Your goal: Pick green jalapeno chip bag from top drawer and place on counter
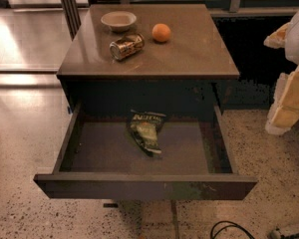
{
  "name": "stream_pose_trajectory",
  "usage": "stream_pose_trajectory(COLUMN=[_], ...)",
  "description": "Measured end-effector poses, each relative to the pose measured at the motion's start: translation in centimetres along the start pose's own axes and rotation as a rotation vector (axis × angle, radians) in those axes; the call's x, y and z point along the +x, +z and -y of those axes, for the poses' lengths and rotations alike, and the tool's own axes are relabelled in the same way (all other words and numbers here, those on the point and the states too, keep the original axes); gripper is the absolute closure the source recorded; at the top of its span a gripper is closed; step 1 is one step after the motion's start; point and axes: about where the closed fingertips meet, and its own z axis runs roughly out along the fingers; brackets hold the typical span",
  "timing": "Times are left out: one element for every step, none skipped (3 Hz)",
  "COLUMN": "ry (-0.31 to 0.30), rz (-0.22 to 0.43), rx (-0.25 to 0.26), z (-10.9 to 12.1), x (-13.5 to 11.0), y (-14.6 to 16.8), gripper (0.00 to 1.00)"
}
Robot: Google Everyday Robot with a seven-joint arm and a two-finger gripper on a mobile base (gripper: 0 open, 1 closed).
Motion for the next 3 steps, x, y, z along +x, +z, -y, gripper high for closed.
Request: stream_pose_trajectory(ry=[0.000,-0.015,-0.040], rz=[0.000,0.049,0.116], rx=[0.000,-0.024,-0.066], z=[0.0,-1.2,-2.9], x=[0.0,0.3,0.2], y=[0.0,2.2,6.4], gripper=[0.00,0.00,0.00])
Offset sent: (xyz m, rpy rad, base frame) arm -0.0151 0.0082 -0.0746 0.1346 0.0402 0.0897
